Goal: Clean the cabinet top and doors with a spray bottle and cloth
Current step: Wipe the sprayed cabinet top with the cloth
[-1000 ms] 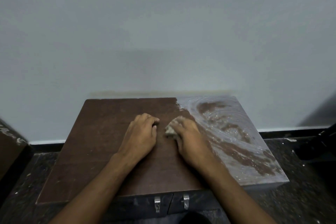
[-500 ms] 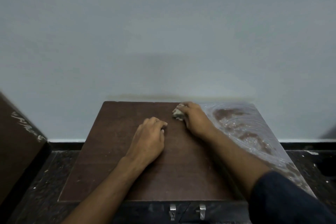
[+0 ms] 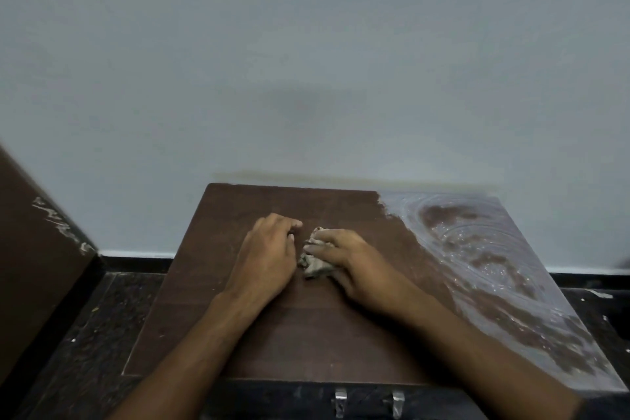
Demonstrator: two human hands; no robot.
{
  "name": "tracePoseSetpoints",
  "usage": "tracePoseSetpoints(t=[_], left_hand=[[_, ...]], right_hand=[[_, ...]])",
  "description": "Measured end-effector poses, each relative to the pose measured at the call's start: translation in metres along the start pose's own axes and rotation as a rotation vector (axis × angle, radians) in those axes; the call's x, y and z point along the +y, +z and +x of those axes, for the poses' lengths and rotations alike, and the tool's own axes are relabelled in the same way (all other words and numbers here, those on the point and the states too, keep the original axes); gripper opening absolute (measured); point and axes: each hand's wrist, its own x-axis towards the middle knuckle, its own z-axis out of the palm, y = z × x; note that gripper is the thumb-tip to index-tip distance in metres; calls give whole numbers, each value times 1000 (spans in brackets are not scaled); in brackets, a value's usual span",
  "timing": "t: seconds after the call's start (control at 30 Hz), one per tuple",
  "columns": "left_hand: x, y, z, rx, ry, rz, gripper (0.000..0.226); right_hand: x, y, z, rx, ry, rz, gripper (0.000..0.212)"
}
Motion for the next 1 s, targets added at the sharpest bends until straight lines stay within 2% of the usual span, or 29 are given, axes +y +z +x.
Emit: tracePoseSetpoints(t=[0.1,0.17,0.23,0.4,0.5,0.57,0.7,0.8,0.87,0.93,1.0], left_hand=[[-1,-4,-3,-28,8,8,26],[-2,-9,-3,-20,-3,-2,28],[-3,-12,-2,3,-19,-15,31],[-15,-23,0,40,-57,-15,32],[-18,-25,-1,24,-59,-29,31],[-18,-25,-3,30,-63,-46,31],[-19,-20,0,76,-102,-83,29],[-10,-20,5,103,-194,-212,30],[-4,-22,8,88,-214,-227,31],[-1,-25,9,86,-237,-208,32],[-2,-28,8,87,-258,-184,33]], right_hand=[[29,-9,37,85,84,-18,27],[51,-9,69,177,262,-66,31],[49,3,90,177,407,-115,38],[26,23,102,32,77,-100,39],[51,18,112,117,229,-134,41],[43,19,112,120,268,-138,39],[-23,22,68,45,-4,62,33],[-61,23,16,-44,-117,136,33],[-58,25,7,-99,-154,131,36],[-42,18,24,-79,-157,125,32],[-16,10,53,-9,-25,124,28]])
